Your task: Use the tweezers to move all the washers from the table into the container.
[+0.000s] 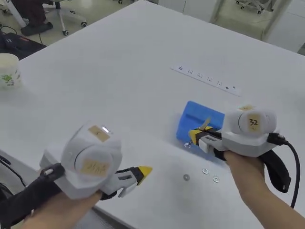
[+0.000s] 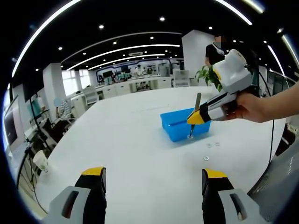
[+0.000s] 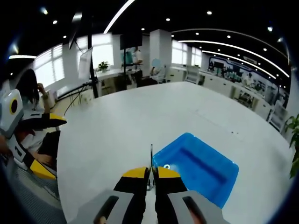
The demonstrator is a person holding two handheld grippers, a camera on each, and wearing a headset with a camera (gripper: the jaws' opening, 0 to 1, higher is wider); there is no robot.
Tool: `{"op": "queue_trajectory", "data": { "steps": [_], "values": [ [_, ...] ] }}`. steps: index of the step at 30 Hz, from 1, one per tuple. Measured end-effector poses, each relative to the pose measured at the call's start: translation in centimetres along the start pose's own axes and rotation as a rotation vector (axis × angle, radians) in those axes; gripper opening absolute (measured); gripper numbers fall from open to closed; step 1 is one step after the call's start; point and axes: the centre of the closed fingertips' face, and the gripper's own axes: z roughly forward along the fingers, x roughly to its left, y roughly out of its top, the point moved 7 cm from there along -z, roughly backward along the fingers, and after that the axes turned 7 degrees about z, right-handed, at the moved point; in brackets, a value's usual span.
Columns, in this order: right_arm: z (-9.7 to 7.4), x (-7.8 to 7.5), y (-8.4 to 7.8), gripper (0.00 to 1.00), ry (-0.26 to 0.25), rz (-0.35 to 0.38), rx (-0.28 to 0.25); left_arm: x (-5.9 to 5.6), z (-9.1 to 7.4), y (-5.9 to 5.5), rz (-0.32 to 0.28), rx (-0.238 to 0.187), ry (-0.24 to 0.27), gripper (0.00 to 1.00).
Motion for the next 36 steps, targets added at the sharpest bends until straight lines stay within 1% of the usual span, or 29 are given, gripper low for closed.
{"op": "queue_trajectory", "data": {
  "steps": [6,8,11,16,23,24,27,30,34,36],
  "values": [
    [-0.2,-0.3,1.1,0.01,-0.006,-0.011,-0.015,0.0,0.1,0.1,-0.001,-0.003,-0.007,0.86],
    [-0.3,-0.4,1.5,0.01,-0.008,-0.016,-0.019,0.0,0.2,0.0,0.005,0.002,-0.008,0.85],
    [-0.3,-0.7,2.1,0.01,-0.022,-0.028,-0.025,0.0,0.2,0.1,0.005,0.003,-0.011,0.85],
    [-0.5,-1.3,2.7,0.01,-0.041,-0.02,-0.036,0.0,0.4,-0.1,0.008,0.016,-0.014,0.85],
    [-0.2,-2.0,2.9,0.02,-0.061,-0.019,-0.047,0.0,0.5,-0.2,0.012,0.027,-0.015,0.85],
    [0.0,-2.4,3.0,0.02,-0.066,-0.019,-0.049,0.0,0.5,-0.2,0.012,0.028,-0.015,0.84],
    [0.2,-2.8,3.1,0.02,-0.075,0.007,-0.057,0.0,0.5,-0.2,0.012,0.034,-0.014,0.84],
    [0.6,-3.0,2.9,0.02,-0.079,0.012,-0.053,0.0,0.5,-0.2,0.012,0.033,-0.011,0.84],
    [1.4,-3.0,2.4,0.02,-0.085,-0.017,-0.037,0.0,0.4,-0.3,0.009,0.037,-0.013,0.84],
    [1.8,-3.2,2.2,0.02,-0.089,-0.012,-0.031,0.0,0.4,-0.2,0.012,0.035,-0.011,0.84]
  ]
}}
